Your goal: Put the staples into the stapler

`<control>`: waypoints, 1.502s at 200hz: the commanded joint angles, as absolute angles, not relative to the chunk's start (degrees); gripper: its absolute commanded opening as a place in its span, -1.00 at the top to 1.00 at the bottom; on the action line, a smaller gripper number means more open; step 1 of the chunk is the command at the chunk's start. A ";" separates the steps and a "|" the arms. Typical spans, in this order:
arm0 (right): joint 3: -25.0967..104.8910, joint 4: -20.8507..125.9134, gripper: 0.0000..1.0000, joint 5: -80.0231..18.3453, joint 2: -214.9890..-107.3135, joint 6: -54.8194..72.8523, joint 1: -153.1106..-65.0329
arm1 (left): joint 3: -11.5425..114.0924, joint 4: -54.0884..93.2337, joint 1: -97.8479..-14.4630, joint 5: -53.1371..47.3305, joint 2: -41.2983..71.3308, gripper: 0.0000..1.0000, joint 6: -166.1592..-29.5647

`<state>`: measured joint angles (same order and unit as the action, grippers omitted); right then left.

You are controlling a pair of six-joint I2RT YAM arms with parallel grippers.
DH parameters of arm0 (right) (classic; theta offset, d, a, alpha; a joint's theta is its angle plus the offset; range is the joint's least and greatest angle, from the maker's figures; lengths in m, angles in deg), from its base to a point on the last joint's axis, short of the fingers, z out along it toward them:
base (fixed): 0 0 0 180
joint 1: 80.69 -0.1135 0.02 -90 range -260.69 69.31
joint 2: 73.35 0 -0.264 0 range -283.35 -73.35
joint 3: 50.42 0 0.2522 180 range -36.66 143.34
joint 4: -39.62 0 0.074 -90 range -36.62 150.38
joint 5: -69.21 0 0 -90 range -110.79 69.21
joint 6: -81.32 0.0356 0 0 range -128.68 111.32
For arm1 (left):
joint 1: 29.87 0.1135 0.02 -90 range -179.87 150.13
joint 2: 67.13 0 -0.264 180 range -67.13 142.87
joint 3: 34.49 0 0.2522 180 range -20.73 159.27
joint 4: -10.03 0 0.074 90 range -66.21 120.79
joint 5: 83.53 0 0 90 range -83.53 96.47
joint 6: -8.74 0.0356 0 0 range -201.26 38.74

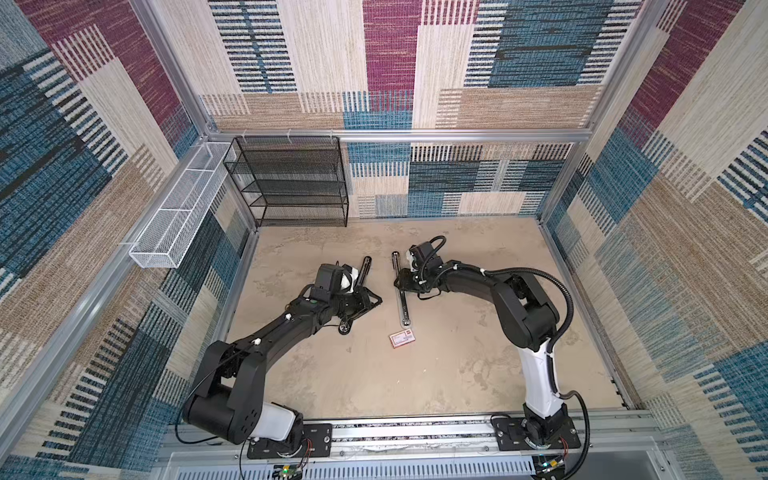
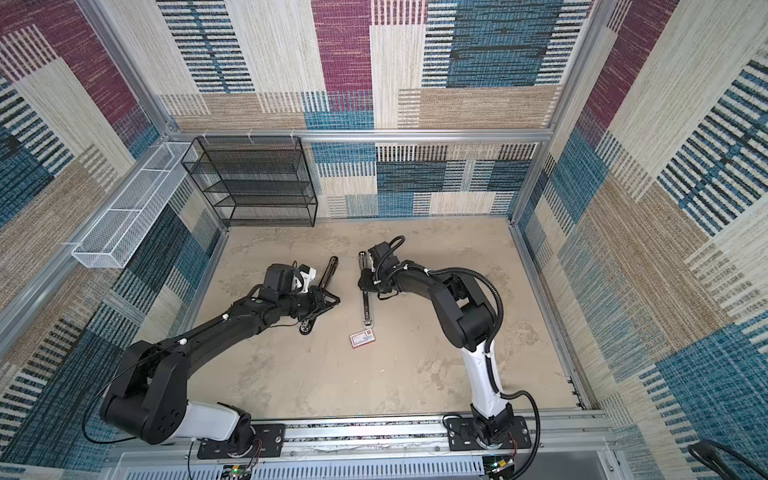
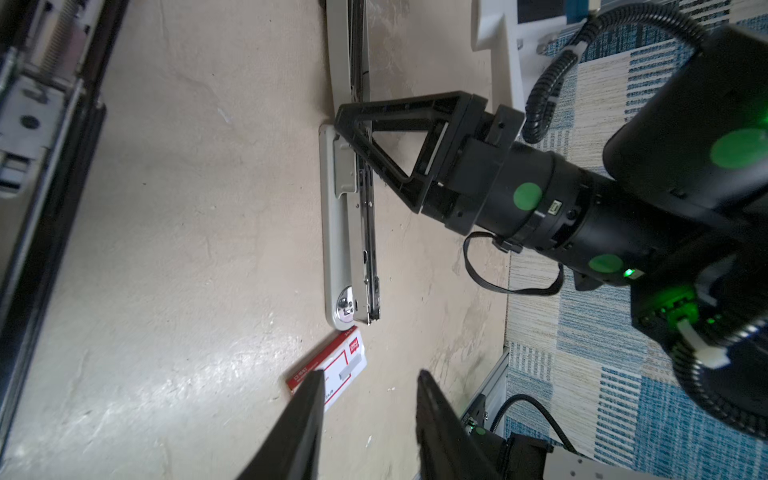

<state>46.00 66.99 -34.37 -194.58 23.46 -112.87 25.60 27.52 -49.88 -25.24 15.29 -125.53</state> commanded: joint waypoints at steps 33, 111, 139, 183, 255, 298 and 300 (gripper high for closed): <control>37.71 63.94 -0.05 -36.14 -187.82 24.54 -112.93 | 25.38 27.46 -49.82 -25.33 14.50 0.19 -125.10; 33.58 60.19 0.15 -45.30 -186.30 23.23 -115.26 | 25.19 27.20 -49.90 -25.70 14.88 0.19 -125.46; 35.88 59.57 0.16 -46.28 -187.69 22.09 -116.62 | 24.43 27.20 -49.99 -25.88 14.46 0.19 -125.46; 34.54 61.90 0.09 -41.46 -184.01 19.92 -116.71 | 23.02 31.46 -50.92 -25.21 12.06 0.19 -123.39; 17.00 58.91 -0.15 -32.84 -167.48 19.21 -115.47 | 24.88 44.99 -61.95 -22.16 14.85 0.14 -116.70; 10.46 57.44 -0.16 -31.53 -163.31 19.88 -113.92 | 28.07 45.57 -66.75 -17.31 20.58 0.12 -115.45; 10.19 57.45 -0.16 -31.51 -163.23 19.88 -113.87 | 28.34 45.52 -66.84 -17.25 21.00 0.12 -115.45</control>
<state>12.23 60.08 -33.23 -164.55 19.37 -114.14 26.06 44.65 -65.72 -20.49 18.32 -117.92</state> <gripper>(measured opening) 0.579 0.438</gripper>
